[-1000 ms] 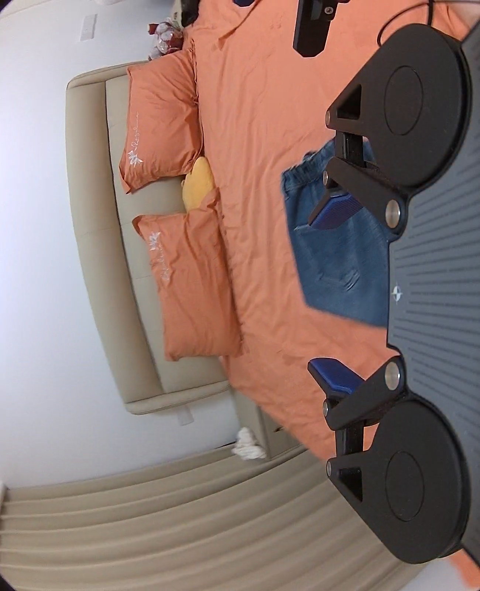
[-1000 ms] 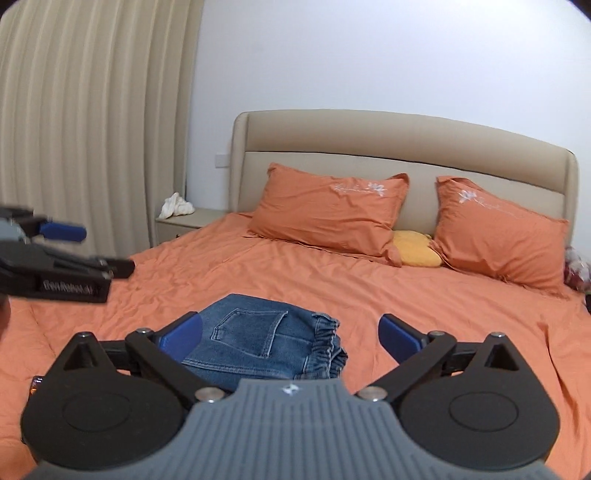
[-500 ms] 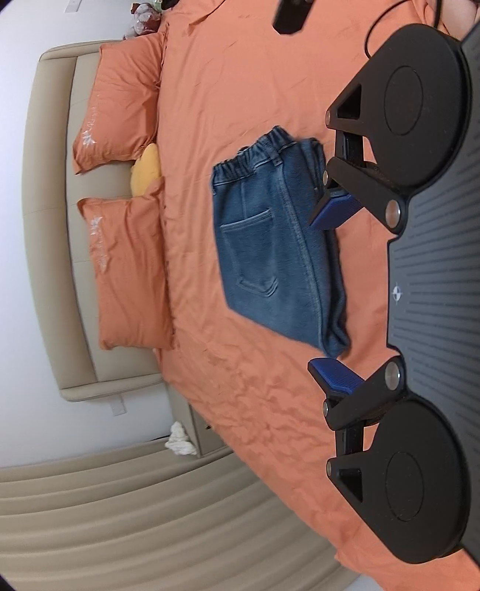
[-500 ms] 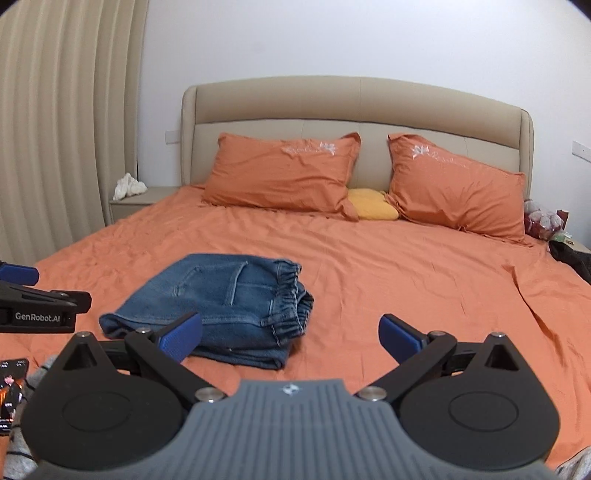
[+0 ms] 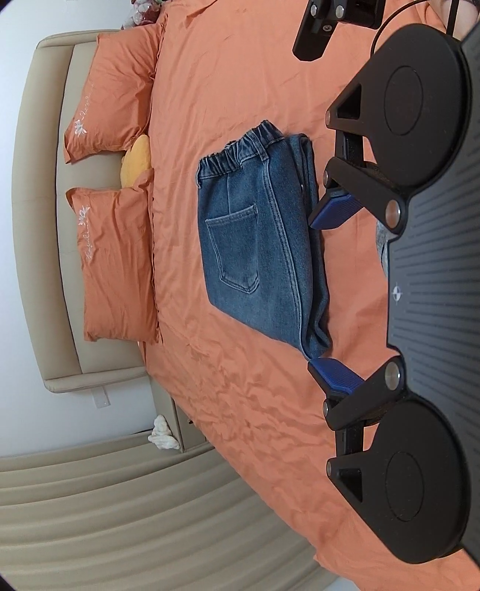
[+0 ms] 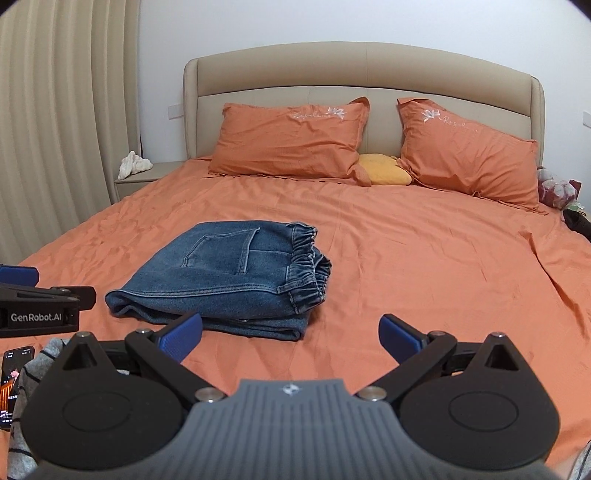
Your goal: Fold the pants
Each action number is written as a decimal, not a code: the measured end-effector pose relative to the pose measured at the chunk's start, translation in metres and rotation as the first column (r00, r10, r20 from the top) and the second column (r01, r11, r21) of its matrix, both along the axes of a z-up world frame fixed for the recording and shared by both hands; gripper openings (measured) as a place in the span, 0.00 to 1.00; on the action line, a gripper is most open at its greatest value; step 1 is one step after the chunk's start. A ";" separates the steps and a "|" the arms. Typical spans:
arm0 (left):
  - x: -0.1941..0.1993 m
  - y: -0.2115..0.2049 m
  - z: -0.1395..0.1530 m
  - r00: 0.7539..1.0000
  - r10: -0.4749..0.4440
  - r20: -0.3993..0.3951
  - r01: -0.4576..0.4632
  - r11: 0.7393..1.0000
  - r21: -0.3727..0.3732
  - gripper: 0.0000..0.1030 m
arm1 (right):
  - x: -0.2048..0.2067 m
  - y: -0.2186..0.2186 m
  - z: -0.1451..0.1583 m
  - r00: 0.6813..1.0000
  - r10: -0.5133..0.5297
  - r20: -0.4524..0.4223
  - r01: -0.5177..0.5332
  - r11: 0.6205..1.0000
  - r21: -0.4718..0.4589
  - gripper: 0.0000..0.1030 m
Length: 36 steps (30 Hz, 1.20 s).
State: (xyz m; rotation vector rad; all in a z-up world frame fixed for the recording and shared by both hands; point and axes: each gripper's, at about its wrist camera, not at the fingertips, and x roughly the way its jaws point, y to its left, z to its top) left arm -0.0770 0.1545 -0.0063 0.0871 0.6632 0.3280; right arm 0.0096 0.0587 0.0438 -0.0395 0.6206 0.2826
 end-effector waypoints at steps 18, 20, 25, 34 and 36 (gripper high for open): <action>0.000 0.003 0.007 1.000 -0.004 0.011 0.004 1.000 0.002 0.90 | -0.005 -0.003 0.008 1.000 -0.012 0.016 0.012 1.000 0.004 0.95; -0.001 0.002 0.006 1.000 -0.004 0.012 0.004 1.000 0.003 0.90 | -0.006 -0.004 0.008 1.000 -0.016 0.016 0.016 1.000 0.006 0.95; -0.003 0.000 0.007 1.000 -0.006 0.019 0.005 1.000 0.005 0.90 | -0.007 -0.006 0.009 1.000 -0.020 0.018 0.020 1.000 0.009 0.95; -0.003 -0.001 0.007 1.000 -0.008 0.023 0.008 1.000 0.010 0.90 | -0.010 -0.008 0.012 0.999 -0.018 0.029 0.017 1.000 0.011 0.95; -0.003 -0.002 0.007 1.000 -0.007 0.020 0.007 1.000 0.009 0.90 | -0.011 -0.008 0.012 0.999 -0.019 0.028 0.018 1.000 0.010 0.95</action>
